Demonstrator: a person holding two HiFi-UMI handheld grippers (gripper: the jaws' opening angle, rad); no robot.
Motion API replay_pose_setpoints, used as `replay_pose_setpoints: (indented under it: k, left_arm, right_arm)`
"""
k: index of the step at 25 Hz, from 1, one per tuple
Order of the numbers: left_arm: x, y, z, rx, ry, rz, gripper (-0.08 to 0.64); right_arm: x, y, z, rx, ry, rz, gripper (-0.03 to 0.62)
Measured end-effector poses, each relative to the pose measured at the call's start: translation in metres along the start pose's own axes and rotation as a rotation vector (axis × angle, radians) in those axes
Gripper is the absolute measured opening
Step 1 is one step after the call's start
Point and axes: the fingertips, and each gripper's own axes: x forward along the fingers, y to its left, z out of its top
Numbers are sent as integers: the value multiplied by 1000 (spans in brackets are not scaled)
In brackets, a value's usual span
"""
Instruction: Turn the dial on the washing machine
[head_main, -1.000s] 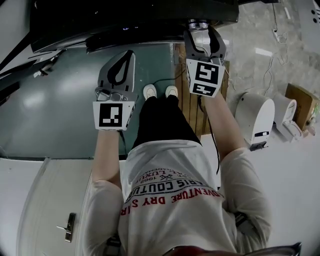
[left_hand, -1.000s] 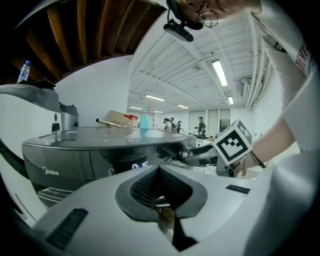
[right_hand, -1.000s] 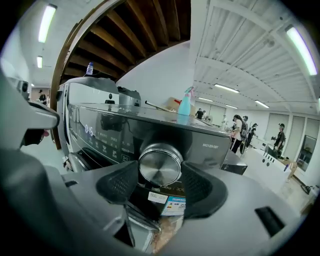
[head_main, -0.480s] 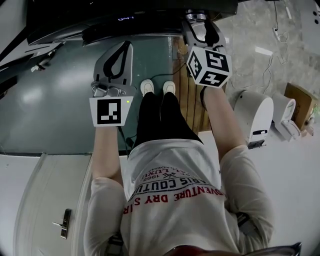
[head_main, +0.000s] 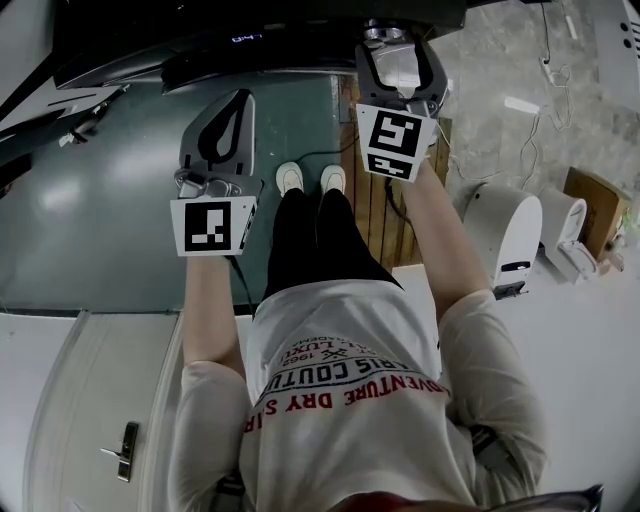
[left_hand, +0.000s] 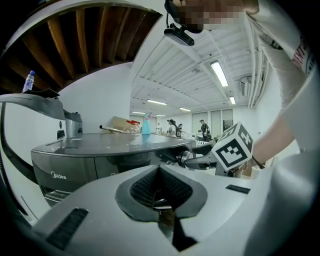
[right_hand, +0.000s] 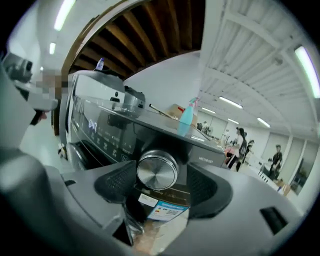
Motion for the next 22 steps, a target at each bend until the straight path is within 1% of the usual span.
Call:
replay_pose_setpoints:
  k: [1, 3, 6, 8, 11, 14, 16, 20, 22]
  left_arm:
    - [0, 0, -1, 6, 3, -2, 17]
    - [0, -1, -2, 5, 3, -3, 17]
    - [-1, -1, -4, -3, 7, -3, 17]
    - [-2, 0, -5, -2, 8, -2, 17]
    - [-3, 0, -5, 4, 16, 0, 17]
    - [-1, 1, 0, 0, -5, 6, 17]
    - [-1, 0, 1, 0, -13, 7, 17]
    - [-1, 1, 1, 1, -11, 10, 17]
    - [-1, 2, 2, 0, -16, 10, 17]
  right_arm:
    - [0, 2, 0, -51, 0, -8, 308]
    - [3, 6, -4, -117, 11, -12, 308]
    - [8, 9, -10, -167, 38, -19, 307]
    - [9, 8, -12, -183, 48, -28, 288]
    - [8, 6, -12, -175, 57, -24, 287]
    - [8, 6, -11, -174, 58, -17, 285]
    - [9, 7, -11, -133, 64, -7, 285]
    - [9, 5, -9, 61, 74, 30, 285]
    - [9, 3, -10, 115, 74, 37, 285]
